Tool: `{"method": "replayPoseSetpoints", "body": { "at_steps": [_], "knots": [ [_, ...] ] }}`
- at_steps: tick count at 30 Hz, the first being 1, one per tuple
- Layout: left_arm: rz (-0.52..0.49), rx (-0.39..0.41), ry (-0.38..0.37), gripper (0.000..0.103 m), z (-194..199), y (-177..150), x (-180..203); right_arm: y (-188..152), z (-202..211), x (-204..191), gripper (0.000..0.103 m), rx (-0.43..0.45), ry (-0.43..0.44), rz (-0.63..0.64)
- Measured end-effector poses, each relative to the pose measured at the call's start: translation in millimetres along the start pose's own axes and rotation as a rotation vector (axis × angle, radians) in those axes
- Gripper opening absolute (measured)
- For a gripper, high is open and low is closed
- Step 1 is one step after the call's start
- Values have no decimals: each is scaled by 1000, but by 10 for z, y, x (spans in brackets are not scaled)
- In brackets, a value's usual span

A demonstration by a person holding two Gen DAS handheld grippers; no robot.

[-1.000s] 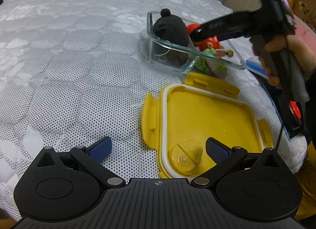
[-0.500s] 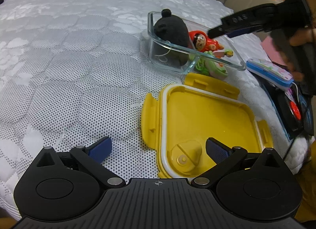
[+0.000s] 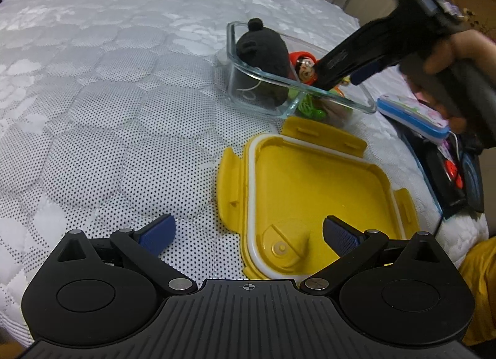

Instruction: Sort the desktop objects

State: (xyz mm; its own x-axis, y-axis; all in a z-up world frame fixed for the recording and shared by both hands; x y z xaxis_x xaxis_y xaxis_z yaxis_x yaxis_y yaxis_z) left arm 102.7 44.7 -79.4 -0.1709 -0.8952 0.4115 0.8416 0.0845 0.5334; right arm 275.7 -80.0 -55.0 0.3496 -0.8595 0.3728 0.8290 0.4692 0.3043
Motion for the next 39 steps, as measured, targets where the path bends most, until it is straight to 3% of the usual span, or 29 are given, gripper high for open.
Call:
{"method": "replayPoseSetpoints", "body": {
  "at_steps": [2, 8, 12, 13, 16, 17, 19, 24, 28, 36, 39],
  "knots": [
    [6, -1, -2, 103, -2, 1, -13, -19, -14, -82, 69, 37, -54, 45],
    [4, -3, 0, 103, -8, 5, -6, -77, 127, -148, 65, 139, -45, 183],
    [4, -5, 4, 103, -28, 8, -1, -146, 240, -208, 62, 211, -85, 309],
    [5, -6, 6, 103, -31, 11, 2, -161, 275, -232, 30, 235, -101, 345],
    [1, -6, 5, 103, -27, 12, 26, -154, 325, -234, 34, 217, -103, 348],
    [-1, -7, 3, 103, -25, 8, 38, -145, 333, -225, 47, 212, -101, 338],
    [-12, -13, -3, 103, -5, 8, 71, -120, 349, -191, 59, 208, -94, 305],
    [-64, -9, -3, 103, 62, 48, 190, -37, 463, 23, 62, 195, 0, 165],
    [-90, -15, -12, 103, 54, 58, 271, 34, 583, 170, 74, 205, 65, 69],
    [-144, -19, -37, 103, 59, 5, 365, 225, 746, 79, 70, 228, 286, -122],
    [-130, -14, -37, 103, 73, -5, 311, 345, 823, -68, 64, 263, 271, -113]
  ]
}}
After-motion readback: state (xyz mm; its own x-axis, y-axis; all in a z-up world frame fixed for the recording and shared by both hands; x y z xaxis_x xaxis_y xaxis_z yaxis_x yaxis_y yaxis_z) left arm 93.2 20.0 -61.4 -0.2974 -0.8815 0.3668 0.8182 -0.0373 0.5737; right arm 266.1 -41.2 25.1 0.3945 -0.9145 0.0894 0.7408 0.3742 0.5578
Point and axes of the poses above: each gripper's, at about its wrist camera, not at the fingertips, and z roughly against the way its jaws point, x to its right, y to its top, the point moved 5 cm from there along -z, roughly the way its jaws point, and after that the axes turned 6 degrees about -y, right-handed, at the moved point
